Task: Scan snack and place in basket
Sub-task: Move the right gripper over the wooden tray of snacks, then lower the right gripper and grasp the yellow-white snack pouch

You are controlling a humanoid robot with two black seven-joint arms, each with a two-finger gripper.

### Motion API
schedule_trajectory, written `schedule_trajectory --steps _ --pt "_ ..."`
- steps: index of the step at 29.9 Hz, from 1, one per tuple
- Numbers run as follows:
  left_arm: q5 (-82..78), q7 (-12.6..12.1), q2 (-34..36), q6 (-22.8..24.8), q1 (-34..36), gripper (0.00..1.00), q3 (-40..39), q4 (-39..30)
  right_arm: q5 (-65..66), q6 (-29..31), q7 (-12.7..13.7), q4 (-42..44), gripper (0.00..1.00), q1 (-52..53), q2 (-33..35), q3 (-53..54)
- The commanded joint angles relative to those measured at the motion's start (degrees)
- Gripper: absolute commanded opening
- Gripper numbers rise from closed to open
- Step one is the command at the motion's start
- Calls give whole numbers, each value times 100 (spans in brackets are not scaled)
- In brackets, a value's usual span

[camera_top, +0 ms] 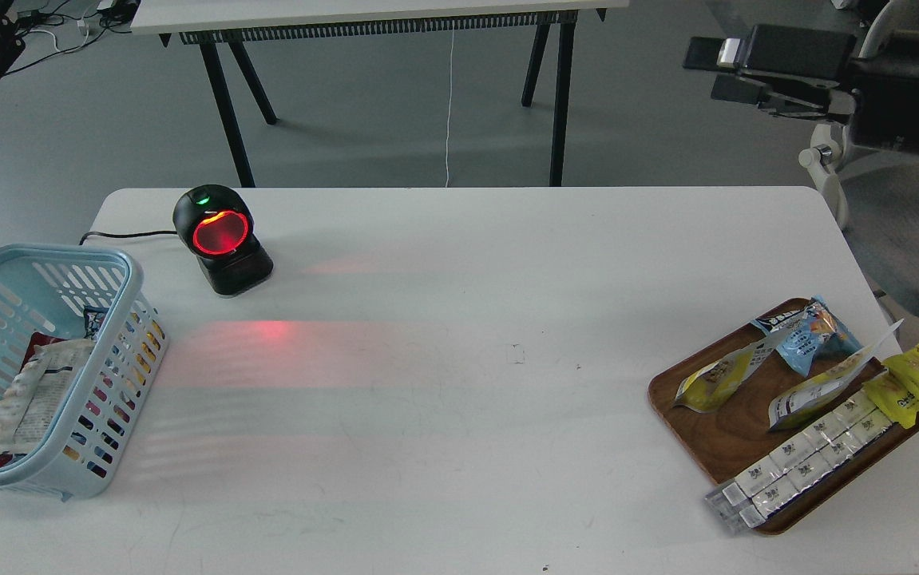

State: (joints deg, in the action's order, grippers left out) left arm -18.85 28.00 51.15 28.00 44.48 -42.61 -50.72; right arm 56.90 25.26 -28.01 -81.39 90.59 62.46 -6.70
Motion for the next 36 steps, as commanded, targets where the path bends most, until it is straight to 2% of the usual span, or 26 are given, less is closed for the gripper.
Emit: schedule_trajectory --steps 1,5,9,18,25,36 --pt "-4 0 -26 0 -9 100 7 1 1495 274 1 -104 99 389 91 -7" --pt "-4 0 -26 0 -9 100 7 1 3113 274 1 -246 99 469 109 -7" --pt "-4 0 -34 0 -9 100 7 1 4090 274 1 -412 99 530 109 2" --pt "-189 0 -34 0 -18 100 7 18 5197 274 1 -869 99 522 188 -42" --pt "-224 0 -122 0 -9 100 16 44 5533 274 1 -1844 99 276 609 -42" --pt "-347 0 -289 0 -9 100 7 62 6016 274 1 -1793 100 -234 654 -332"
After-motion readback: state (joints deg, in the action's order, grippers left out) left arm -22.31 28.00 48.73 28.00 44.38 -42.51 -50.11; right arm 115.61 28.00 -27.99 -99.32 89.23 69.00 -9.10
